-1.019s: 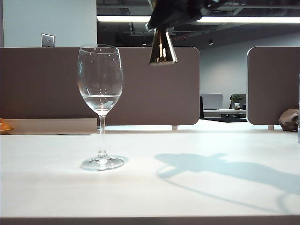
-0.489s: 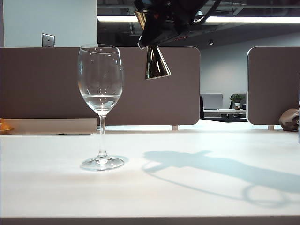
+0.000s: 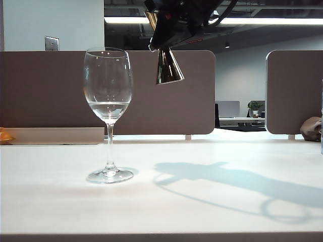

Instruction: Pick up the jigger and pour the water inside into the glass.

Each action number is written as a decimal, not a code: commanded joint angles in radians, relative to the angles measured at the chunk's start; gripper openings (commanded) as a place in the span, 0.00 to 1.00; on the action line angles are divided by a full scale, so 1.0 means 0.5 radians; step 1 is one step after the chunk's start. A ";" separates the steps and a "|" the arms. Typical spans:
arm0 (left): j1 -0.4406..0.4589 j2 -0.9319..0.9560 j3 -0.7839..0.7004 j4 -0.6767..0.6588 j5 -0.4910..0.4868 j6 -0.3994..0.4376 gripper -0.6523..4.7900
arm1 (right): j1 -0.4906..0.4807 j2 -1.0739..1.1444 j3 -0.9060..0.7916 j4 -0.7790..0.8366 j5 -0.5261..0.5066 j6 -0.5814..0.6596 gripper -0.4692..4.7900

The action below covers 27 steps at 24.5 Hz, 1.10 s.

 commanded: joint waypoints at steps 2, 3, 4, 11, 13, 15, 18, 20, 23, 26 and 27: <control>0.002 -0.002 0.005 0.026 0.008 -0.005 0.11 | 0.004 -0.015 0.014 0.041 0.005 -0.005 0.09; 0.002 -0.002 0.005 0.026 0.008 -0.006 0.11 | 0.004 -0.015 0.014 0.040 0.005 -0.005 0.09; 0.002 -0.002 0.005 0.026 0.008 -0.005 0.11 | 0.004 -0.015 0.014 0.040 0.005 -0.005 0.09; 0.002 -0.002 0.005 0.026 0.008 -0.005 0.11 | 0.005 -0.014 0.014 0.033 0.005 -0.006 0.09; 0.002 -0.002 0.005 0.026 0.008 -0.006 0.11 | 0.007 -0.002 0.014 0.025 0.005 -0.005 0.09; 0.002 -0.002 0.005 0.026 0.008 -0.005 0.11 | 0.011 0.017 0.016 0.005 0.014 -0.006 0.09; 0.002 -0.002 0.005 0.026 0.008 -0.005 0.11 | 0.029 0.062 0.040 -0.076 0.079 -0.013 0.09; 0.002 -0.002 0.005 0.026 0.008 -0.005 0.11 | 0.047 0.099 0.075 -0.166 0.108 -0.076 0.09; 0.002 -0.002 0.005 0.026 0.008 -0.005 0.11 | 0.089 0.135 0.101 -0.182 0.155 -0.163 0.09; 0.002 -0.002 0.005 0.026 0.008 -0.005 0.11 | 0.106 0.148 0.129 -0.192 0.161 -0.165 0.09; 0.002 -0.002 0.005 0.026 0.008 -0.006 0.11 | 0.109 0.148 0.134 -0.192 0.162 -0.166 0.09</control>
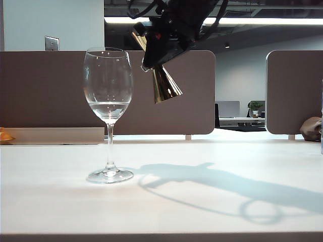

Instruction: Pick up the jigger and pour the water inside into the glass.

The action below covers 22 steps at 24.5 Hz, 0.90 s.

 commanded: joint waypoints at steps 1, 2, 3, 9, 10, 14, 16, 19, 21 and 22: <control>0.002 0.002 0.005 0.027 0.008 -0.005 0.11 | 0.011 -0.005 0.040 0.024 0.008 -0.008 0.09; 0.002 0.002 0.005 0.027 0.008 -0.005 0.11 | 0.020 -0.005 0.046 0.021 0.008 -0.019 0.09; 0.002 0.002 0.005 0.027 0.008 -0.006 0.11 | 0.027 -0.005 0.058 0.002 0.009 -0.027 0.09; 0.002 0.002 0.005 0.027 0.008 -0.005 0.11 | 0.030 -0.004 0.089 -0.055 0.031 -0.134 0.09; 0.002 0.002 0.005 0.027 0.008 -0.005 0.11 | 0.034 -0.002 0.089 -0.056 0.047 -0.155 0.09; 0.002 0.002 0.005 0.027 0.008 -0.005 0.11 | 0.055 -0.002 0.092 -0.079 0.090 -0.248 0.09; 0.002 0.002 0.005 0.027 0.008 -0.006 0.11 | 0.056 -0.002 0.105 -0.111 0.091 -0.270 0.09; 0.002 0.002 0.005 0.027 0.008 -0.006 0.11 | 0.069 0.018 0.139 -0.127 0.092 -0.277 0.09; 0.002 0.002 0.005 0.027 0.008 -0.005 0.11 | 0.078 0.031 0.169 -0.130 0.092 -0.282 0.09; 0.002 0.002 0.005 0.027 0.008 -0.006 0.11 | 0.079 0.032 0.182 -0.137 0.092 -0.282 0.09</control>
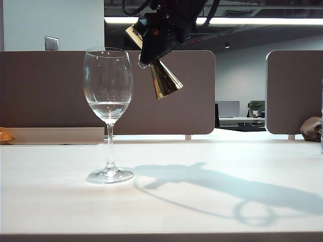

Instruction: Pick up the jigger and pour the water inside into the glass.

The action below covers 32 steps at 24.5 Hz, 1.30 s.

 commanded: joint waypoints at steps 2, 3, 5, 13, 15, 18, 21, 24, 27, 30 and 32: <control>0.002 0.001 0.005 0.025 0.008 -0.005 0.11 | 0.029 0.037 0.090 0.016 0.021 -0.014 0.09; 0.002 0.001 0.005 0.027 0.008 -0.006 0.11 | 0.034 0.043 0.098 0.013 0.031 -0.023 0.09; 0.002 0.001 0.005 0.025 0.008 -0.005 0.11 | 0.036 0.050 0.100 0.013 0.034 -0.057 0.09; 0.002 0.001 0.005 0.026 0.008 -0.005 0.11 | 0.053 0.052 0.100 0.001 0.056 -0.115 0.09; 0.002 0.001 0.005 0.025 0.008 -0.006 0.11 | 0.060 0.052 0.100 0.001 0.073 -0.134 0.09; 0.002 0.001 0.005 0.025 0.008 -0.005 0.11 | 0.063 0.052 0.100 0.000 0.076 -0.173 0.09; 0.002 0.001 0.005 0.025 0.008 -0.005 0.11 | 0.063 0.052 0.101 0.001 0.101 -0.233 0.09; 0.002 0.001 0.005 0.025 0.008 -0.005 0.11 | 0.064 0.052 0.101 0.000 0.127 -0.329 0.09; 0.002 0.001 0.005 0.025 0.008 -0.005 0.11 | 0.064 0.052 0.102 0.001 0.147 -0.472 0.09; 0.002 0.001 0.005 0.025 0.008 -0.006 0.11 | 0.076 0.052 0.102 0.011 0.173 -0.603 0.09; 0.002 0.001 0.005 0.025 0.008 -0.005 0.11 | 0.084 0.052 0.103 0.026 0.182 -0.674 0.09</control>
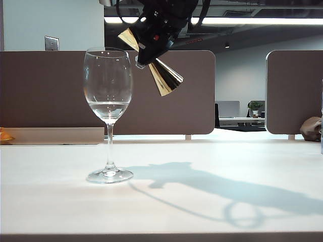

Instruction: Pick up the jigger and pour the water inside into the glass.

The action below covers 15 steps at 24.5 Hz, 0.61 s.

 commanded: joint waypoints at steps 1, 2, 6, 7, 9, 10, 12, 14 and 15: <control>0.002 0.000 0.005 0.026 0.008 -0.005 0.11 | 0.015 -0.014 0.021 0.062 0.016 -0.143 0.09; 0.002 0.000 0.005 0.025 0.008 -0.006 0.11 | 0.015 -0.014 0.028 0.062 0.017 -0.153 0.09; 0.002 0.000 0.005 0.025 0.008 -0.006 0.11 | 0.015 -0.007 0.066 0.066 0.054 -0.189 0.09; 0.002 0.000 0.005 0.025 0.008 -0.006 0.11 | 0.016 0.002 0.085 0.063 0.069 -0.194 0.09; 0.002 0.000 0.005 0.026 0.008 -0.005 0.11 | 0.016 0.024 0.128 0.059 0.105 -0.210 0.09; 0.002 0.000 0.005 0.025 0.008 -0.006 0.11 | 0.016 0.034 0.150 0.050 0.105 -0.224 0.09; 0.002 0.000 0.005 0.025 0.008 -0.005 0.11 | 0.017 0.050 0.187 0.040 0.105 -0.230 0.09; 0.002 0.000 0.005 0.025 0.008 -0.005 0.11 | 0.019 0.054 0.192 0.046 0.105 -0.233 0.09; 0.002 0.000 0.005 0.025 0.008 -0.006 0.11 | 0.020 0.056 0.192 0.034 0.106 -0.233 0.09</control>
